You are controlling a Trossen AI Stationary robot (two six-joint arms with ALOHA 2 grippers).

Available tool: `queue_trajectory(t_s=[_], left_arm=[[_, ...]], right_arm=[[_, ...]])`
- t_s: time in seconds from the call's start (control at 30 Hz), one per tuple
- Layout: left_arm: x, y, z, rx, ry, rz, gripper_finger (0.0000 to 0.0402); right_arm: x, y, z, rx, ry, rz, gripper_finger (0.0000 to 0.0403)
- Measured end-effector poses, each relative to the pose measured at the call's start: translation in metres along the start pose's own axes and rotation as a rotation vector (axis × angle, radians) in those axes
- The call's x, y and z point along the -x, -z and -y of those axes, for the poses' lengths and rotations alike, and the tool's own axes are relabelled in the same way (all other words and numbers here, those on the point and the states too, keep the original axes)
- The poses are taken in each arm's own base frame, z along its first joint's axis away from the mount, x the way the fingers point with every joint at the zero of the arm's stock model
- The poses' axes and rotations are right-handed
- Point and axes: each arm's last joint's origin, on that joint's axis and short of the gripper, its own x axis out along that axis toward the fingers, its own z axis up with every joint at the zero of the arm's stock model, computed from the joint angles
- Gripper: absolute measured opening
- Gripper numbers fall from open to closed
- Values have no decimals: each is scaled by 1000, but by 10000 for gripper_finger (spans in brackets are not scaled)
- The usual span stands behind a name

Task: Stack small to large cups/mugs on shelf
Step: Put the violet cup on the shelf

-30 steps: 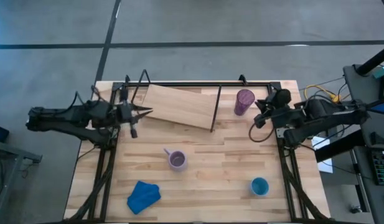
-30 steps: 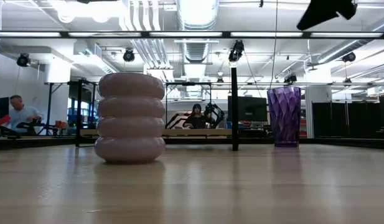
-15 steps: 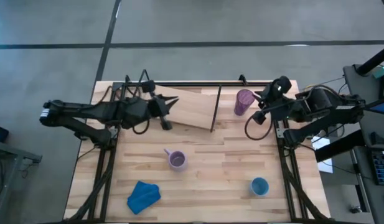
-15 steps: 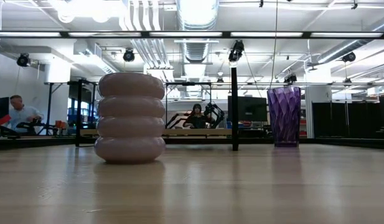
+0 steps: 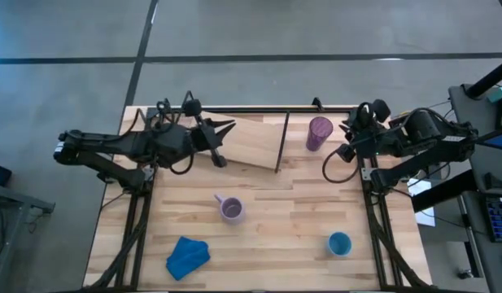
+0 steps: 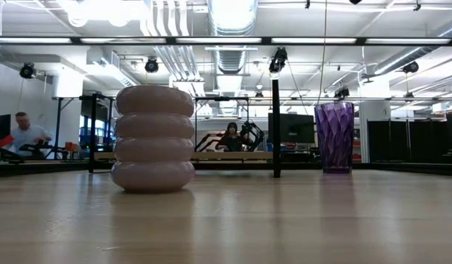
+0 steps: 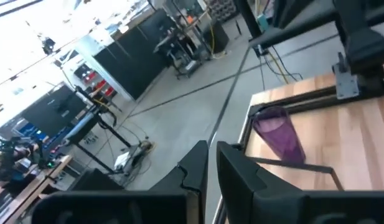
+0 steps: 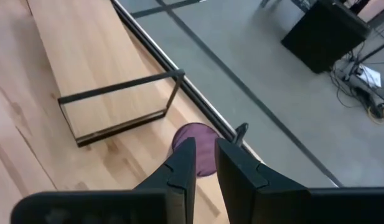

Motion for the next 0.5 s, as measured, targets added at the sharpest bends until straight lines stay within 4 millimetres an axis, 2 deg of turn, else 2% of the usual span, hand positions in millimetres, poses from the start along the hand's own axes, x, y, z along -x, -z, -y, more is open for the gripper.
queue_trajectory(t_s=[0.2,0.33,0.5], left_arm=[[-3,2,-11,11,-117,-57,20],[-3,2,-15,17,-127,-57,20],[-3,2,-14,15,-126,-60,20]], right_arm=[[-6,0,5,-53,1,-64,54],[-14,-2,10,-240,23,-111,54],[-27,-3,12,-275,74,-163,54]])
